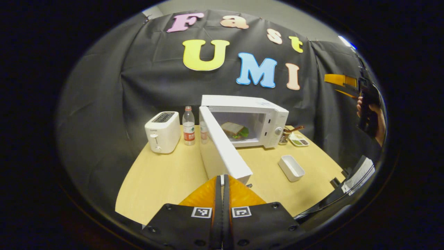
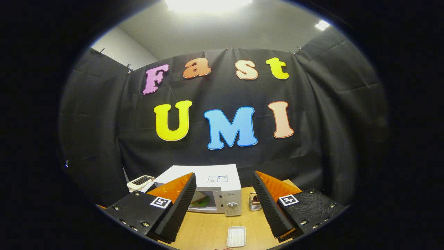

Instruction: Open the microwave oven with the left hand, put the food in, and close the microwave oven.

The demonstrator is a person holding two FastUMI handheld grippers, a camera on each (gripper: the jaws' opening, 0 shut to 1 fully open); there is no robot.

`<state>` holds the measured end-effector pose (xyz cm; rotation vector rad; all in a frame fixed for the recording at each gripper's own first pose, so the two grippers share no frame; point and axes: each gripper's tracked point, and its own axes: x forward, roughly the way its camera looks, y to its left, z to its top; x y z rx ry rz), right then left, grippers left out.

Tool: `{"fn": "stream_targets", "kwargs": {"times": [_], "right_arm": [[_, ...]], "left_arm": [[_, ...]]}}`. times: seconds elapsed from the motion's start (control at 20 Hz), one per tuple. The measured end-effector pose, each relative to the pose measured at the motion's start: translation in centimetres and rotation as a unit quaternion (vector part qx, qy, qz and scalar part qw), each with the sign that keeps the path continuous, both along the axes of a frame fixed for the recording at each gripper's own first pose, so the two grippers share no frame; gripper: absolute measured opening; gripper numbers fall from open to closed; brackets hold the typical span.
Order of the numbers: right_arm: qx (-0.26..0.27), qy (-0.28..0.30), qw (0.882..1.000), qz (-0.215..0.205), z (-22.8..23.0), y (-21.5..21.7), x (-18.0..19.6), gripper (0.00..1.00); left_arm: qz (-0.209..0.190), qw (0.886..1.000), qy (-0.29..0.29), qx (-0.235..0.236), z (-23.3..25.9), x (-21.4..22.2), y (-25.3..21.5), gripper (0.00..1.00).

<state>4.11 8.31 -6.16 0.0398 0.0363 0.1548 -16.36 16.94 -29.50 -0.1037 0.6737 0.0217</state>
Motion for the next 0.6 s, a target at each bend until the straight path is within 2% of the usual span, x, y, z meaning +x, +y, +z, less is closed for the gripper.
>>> {"fn": "stream_targets", "kwargs": {"times": [0.25,0.6], "right_arm": [[0.008,-0.004,1.000,-0.002,0.6,-3.4,3.0,0.97],[0.005,-0.002,1.000,0.002,0.4,-7.0,5.7,0.97]], "left_arm": [[-0.007,1.000,0.008,-0.019,-1.2,2.6,-6.4,0.07],[-0.027,0.999,0.006,-0.039,-2.2,8.6,-12.1,0.07]]}}
